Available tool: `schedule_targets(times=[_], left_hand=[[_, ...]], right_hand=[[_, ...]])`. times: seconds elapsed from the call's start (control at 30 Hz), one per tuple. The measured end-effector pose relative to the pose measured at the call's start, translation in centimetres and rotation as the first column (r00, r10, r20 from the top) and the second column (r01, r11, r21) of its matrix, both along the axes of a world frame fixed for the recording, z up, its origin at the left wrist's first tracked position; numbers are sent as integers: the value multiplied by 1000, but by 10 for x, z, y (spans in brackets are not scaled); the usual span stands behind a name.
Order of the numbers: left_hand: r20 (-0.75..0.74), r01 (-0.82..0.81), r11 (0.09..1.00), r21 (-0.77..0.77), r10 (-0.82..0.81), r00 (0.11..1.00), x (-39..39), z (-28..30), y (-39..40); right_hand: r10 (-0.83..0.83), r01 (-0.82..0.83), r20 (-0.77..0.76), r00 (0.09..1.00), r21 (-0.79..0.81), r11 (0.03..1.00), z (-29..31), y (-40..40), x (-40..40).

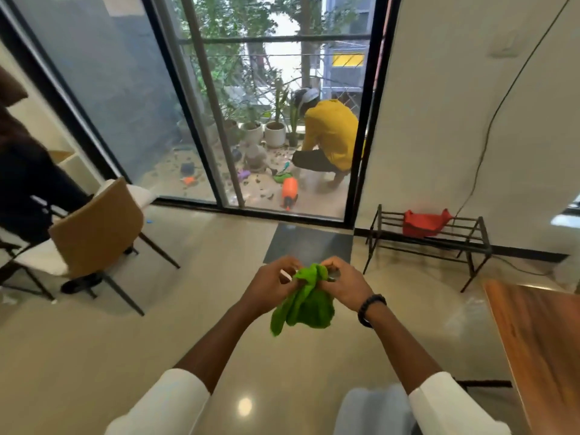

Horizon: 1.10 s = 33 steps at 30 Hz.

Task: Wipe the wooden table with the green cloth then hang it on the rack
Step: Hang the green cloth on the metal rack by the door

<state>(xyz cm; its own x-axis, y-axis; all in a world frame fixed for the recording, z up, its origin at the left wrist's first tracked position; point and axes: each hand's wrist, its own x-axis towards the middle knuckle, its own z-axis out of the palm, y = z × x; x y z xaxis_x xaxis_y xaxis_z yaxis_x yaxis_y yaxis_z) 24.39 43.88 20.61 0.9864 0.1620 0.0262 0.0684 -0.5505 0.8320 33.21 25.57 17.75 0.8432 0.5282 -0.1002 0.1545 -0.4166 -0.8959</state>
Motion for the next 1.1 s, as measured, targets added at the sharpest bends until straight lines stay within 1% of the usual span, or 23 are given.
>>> schedule_targets(times=[0.07, 0.17, 0.27, 0.33, 0.37, 0.43, 0.5, 0.6, 0.67, 0.73, 0.83, 0.9, 0.93, 0.97, 1.0, 1.03, 1.1], left_hand=[[0, 14, 1000, 5, -14, 1000, 41, 7, 23], [43, 25, 997, 69, -28, 999, 112, 21, 48], [75, 108, 985, 134, -118, 990, 190, 42, 63], [145, 154, 973, 172, -180, 973, 241, 53, 71], [157, 188, 965, 182, -217, 963, 269, 58, 75], [132, 255, 956, 149, -274, 953, 319, 65, 82], [127, 340, 931, 133, -356, 926, 362, 67, 81], [43, 495, 837, 236, -518, 855, 428, 69, 71], [-11, 541, 800, 260, -558, 830, 467, 66, 61], [-55, 611, 747, 262, -620, 782, 509, 60, 46], [-221, 717, 608, 339, -690, 689, 561, 43, 20], [-333, 784, 472, 402, -723, 606, 589, 22, -3], [-372, 812, 418, 406, -736, 565, 602, 10, -17], [-389, 838, 391, 381, -755, 528, 614, -1, -32], [-379, 861, 398, 318, -779, 500, 623, -13, -48], [-360, 876, 428, 221, -799, 481, 634, -27, -68], [-303, 872, 489, 31, -826, 474, 654, -48, -112]], right_hand=[[-75, 78, 51, 996, -54, 996, 13, 7, 36], [-153, 175, 183, 971, -112, 978, 34, 18, 98], [-231, 280, 300, 926, -133, 951, 50, 30, 161], [-274, 351, 377, 885, -152, 924, 60, 33, 197], [-289, 380, 409, 866, -161, 911, 64, 35, 216], [-268, 379, 431, 861, -193, 905, 67, 38, 250], [-247, 349, 363, 898, -251, 903, 62, 39, 273], [-322, 389, 234, 917, -353, 851, 39, 36, 302], [-416, 447, 164, 894, -342, 826, 30, 25, 312], [-525, 534, 122, 842, -321, 782, 27, 1, 328], [-666, 680, 151, 730, -257, 687, 38, -43, 359], [-697, 716, 174, 696, -236, 657, 40, -71, 386], [-687, 709, 183, 703, -251, 659, 41, -84, 401], [-662, 684, 186, 727, -280, 673, 41, -95, 418], [-616, 642, 192, 764, -317, 698, 41, -106, 435], [-548, 577, 194, 814, -378, 724, 39, -117, 456], [-392, 418, 165, 905, -507, 753, 33, -134, 497]])
